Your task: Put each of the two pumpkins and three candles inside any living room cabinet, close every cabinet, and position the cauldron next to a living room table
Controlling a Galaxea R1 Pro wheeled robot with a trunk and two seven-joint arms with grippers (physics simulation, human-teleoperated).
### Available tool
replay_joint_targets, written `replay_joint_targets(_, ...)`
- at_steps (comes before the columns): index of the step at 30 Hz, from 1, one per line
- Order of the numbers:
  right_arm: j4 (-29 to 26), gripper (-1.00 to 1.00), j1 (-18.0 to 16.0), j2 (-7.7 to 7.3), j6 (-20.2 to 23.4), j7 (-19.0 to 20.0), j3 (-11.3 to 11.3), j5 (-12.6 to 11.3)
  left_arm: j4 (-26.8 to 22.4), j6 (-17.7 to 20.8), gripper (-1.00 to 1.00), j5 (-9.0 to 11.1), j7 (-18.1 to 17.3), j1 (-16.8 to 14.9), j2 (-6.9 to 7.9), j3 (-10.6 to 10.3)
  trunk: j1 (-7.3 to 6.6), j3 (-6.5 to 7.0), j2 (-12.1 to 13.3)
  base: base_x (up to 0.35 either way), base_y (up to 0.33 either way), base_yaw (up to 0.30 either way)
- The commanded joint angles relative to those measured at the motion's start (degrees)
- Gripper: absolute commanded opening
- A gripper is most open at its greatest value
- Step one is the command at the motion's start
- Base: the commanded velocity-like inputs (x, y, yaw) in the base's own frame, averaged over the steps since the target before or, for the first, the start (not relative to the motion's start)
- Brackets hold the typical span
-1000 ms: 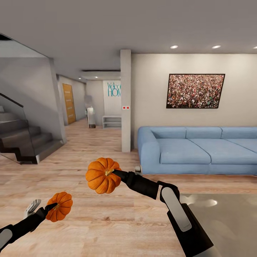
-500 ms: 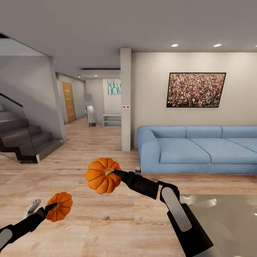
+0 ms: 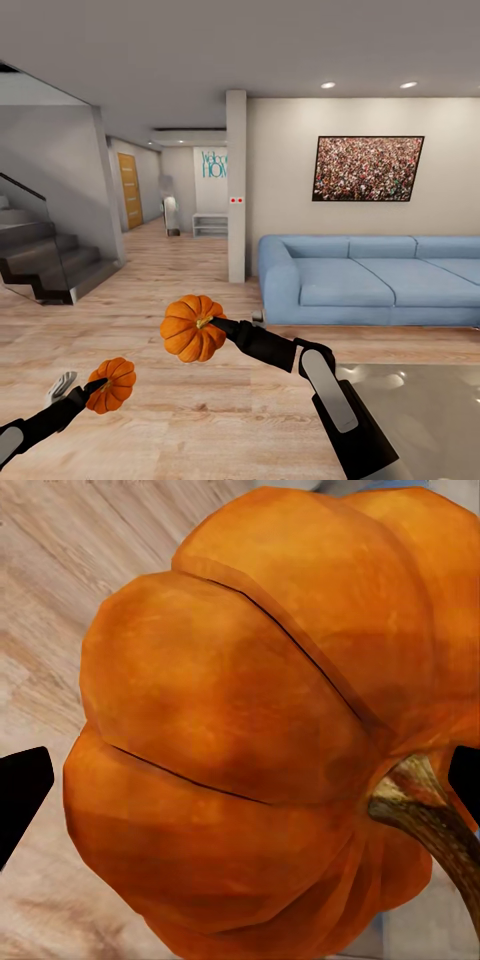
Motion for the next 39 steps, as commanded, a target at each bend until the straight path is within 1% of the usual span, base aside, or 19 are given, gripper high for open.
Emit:
replay_joint_targets(1,-0.02,-1.00,-0.04,0.02,0.25,0.16,-0.05,-0.06,-0.10,0.21,-1.00,0.52,-0.05,-0.06,0.06,-0.30,-0.01,-0.07,-0.04,-0.192,0.000,0.183)
replay_joint_targets(7,-0.09,-1.00,-0.04,0.08,0.25,-0.07,-0.01,-0.12,-0.70,0.21,-1.00,0.48,-0.04,-0.06,0.06,-0.19,-0.01,-0.07,-0.04,-0.242,-0.017,0.248)
replay_joint_targets(13,-0.10,-1.00,-0.04,0.25,0.25,-0.29,-0.01,-0.13,-0.74,0.21,-1.00,0.45,-0.01,-0.06,0.06,-0.26,-0.01,-0.07,-0.04,-0.052,-0.021,0.270)
replay_joint_targets(19,-0.05,-1.00,-0.04,0.32,0.25,-0.30,-0.01,-0.21,-0.74,0.29,-1.00,0.45,0.04,-0.06,0.06,-0.33,-0.01,-0.07,-0.04,-0.066,-0.222,0.257)
replay_joint_targets(27,-0.03,-1.00,-0.04,0.29,0.25,-0.27,-0.01,-0.22,-0.74,0.25,-1.00,0.45,-0.01,-0.06,0.06,-0.31,-0.01,-0.07,-0.04,-0.004,-0.253,0.036)
replay_joint_targets(34,-0.05,-1.00,-0.04,0.21,0.18,-0.47,-0.01,0.01,-0.74,0.25,-1.00,0.45,-0.05,-0.06,0.06,-0.24,-0.01,-0.07,-0.04,0.000,-0.033,0.001)
replay_joint_targets(39,0.03,-1.00,-0.04,0.28,0.16,-0.52,-0.01,1.27,-0.74,0.29,-1.00,0.45,-0.03,-0.06,0.06,-0.24,-0.01,-0.07,-0.04,-0.001,-0.001,0.000)
